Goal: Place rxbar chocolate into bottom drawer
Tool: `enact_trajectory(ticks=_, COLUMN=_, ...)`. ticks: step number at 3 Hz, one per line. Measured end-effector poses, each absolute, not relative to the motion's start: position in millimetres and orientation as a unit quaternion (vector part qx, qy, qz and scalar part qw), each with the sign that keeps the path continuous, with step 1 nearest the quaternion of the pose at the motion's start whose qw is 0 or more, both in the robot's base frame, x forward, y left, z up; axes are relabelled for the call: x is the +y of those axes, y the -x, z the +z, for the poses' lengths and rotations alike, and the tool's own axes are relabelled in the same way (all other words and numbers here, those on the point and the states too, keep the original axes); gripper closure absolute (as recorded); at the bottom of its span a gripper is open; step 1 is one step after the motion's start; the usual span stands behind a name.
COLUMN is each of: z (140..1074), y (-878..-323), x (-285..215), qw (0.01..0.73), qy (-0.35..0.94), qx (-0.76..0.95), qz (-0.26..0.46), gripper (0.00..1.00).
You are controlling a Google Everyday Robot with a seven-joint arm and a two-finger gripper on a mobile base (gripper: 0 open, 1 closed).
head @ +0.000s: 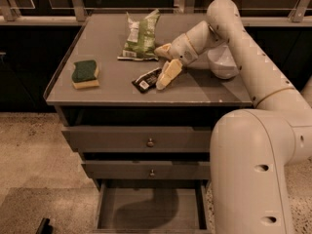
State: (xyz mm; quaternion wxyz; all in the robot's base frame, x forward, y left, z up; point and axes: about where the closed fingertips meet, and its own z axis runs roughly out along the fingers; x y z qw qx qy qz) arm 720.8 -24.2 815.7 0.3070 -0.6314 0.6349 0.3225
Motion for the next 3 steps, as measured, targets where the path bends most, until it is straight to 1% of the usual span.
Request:
enact_trajectory(ticks=1, z=815.7, y=-720.8, x=-24.2, qw=0.307, qy=0.631, qx=0.635, qz=0.322, gripper=0.19)
enact_trajectory(ticks=3, z=815.6, y=-720.8, x=-24.1, qw=0.307, qy=0.631, qx=0.635, qz=0.322, gripper=0.66)
